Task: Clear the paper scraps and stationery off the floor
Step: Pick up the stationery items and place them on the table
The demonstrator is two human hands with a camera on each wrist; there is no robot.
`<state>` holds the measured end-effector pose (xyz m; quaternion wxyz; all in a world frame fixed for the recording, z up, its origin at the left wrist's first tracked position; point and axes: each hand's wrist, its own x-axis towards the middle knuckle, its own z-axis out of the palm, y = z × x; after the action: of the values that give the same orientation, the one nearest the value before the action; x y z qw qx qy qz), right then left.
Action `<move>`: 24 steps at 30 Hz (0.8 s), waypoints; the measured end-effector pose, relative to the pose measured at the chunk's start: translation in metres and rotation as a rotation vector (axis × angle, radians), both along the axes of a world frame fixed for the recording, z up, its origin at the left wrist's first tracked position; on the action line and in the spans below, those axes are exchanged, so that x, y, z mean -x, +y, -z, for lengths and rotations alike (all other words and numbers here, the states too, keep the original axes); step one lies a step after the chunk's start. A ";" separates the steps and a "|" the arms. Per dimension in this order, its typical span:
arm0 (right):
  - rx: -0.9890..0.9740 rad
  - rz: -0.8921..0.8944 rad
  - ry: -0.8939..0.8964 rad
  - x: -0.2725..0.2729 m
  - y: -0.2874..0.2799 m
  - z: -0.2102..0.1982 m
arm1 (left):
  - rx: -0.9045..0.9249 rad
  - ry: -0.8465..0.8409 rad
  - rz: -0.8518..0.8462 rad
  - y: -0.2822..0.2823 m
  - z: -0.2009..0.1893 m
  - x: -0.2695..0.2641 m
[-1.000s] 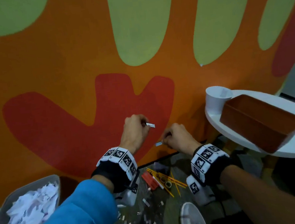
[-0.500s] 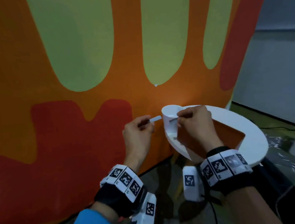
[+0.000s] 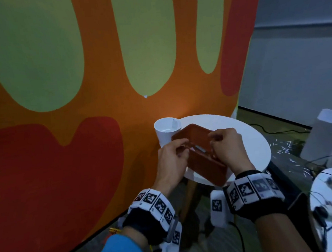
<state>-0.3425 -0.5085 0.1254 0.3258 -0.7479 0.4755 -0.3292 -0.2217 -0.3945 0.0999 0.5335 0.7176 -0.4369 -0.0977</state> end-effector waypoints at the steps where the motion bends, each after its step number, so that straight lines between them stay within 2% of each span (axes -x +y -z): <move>1: 0.018 -0.015 -0.014 -0.001 0.001 -0.003 | 0.015 -0.004 -0.013 0.007 -0.001 -0.006; 5: -0.008 -0.212 -0.098 -0.018 0.029 -0.020 | 0.021 0.006 -0.098 0.038 -0.005 -0.035; 9: -0.087 -0.394 -0.080 -0.048 0.065 -0.022 | 0.046 -0.002 -0.207 0.087 0.010 -0.071; 15: -0.045 -0.749 0.311 -0.129 0.131 0.009 | -0.214 -0.064 -0.282 0.191 0.045 -0.129; 17: -0.084 -0.885 0.428 -0.155 0.158 0.028 | -0.299 -0.063 -0.299 0.210 0.059 -0.145; 20: -0.174 -1.034 0.577 -0.189 0.196 0.081 | -0.467 0.020 -0.285 0.242 0.103 -0.168; 24: -0.343 -1.002 0.707 -0.211 0.227 0.175 | -0.699 0.122 -0.251 0.286 0.169 -0.184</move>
<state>-0.1320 -0.2817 -0.0496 0.3790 -0.8802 0.1928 0.2106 -0.0380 -0.1088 -0.0692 0.2891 0.8972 -0.2533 -0.2173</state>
